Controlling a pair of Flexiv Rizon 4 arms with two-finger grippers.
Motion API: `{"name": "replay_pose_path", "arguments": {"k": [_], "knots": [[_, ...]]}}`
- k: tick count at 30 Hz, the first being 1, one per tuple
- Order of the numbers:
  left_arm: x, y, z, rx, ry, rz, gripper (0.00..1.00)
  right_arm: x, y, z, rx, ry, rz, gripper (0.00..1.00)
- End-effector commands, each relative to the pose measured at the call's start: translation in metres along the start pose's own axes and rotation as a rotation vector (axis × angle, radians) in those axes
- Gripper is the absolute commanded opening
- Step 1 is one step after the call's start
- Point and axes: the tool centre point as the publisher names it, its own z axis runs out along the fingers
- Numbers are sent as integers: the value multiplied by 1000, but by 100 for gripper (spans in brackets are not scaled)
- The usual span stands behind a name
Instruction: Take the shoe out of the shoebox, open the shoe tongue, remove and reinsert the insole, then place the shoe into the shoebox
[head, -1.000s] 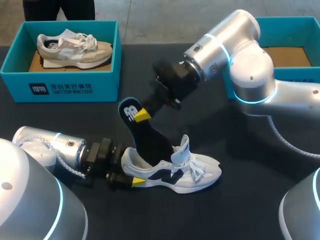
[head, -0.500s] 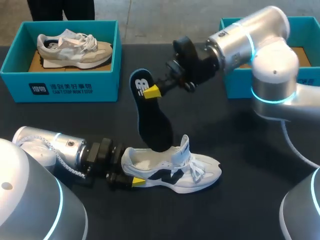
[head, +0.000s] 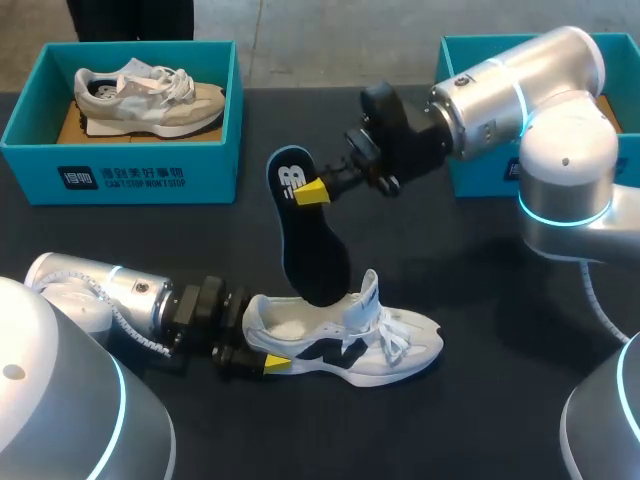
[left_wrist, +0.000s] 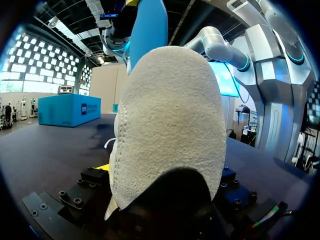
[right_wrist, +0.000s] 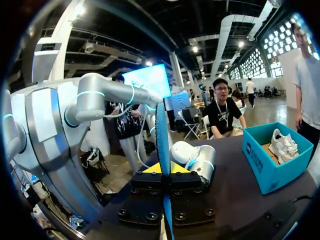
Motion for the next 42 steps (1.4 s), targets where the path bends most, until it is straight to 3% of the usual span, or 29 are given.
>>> {"name": "replay_pose_path", "arguments": {"k": [1,11,18,21,35,42], "knots": [[0,2,1,-2,-1,-1,0,0,0,1,2,-2,1,0],[0,2,1,-2,-1,-1,0,29,66,-51,-67,-154,62,0],[0,2,1,-2,-1,-1,0,55,88,-67,-115,-184,128,0],[0,2,1,-2,-1,-1,0,65,97,-79,-182,-188,158,0],[0,2,1,-2,-1,-1,0,65,97,-79,-182,-188,158,0],[0,2,1,-2,-1,-1,0,100,114,-110,-223,-272,201,0]]}}
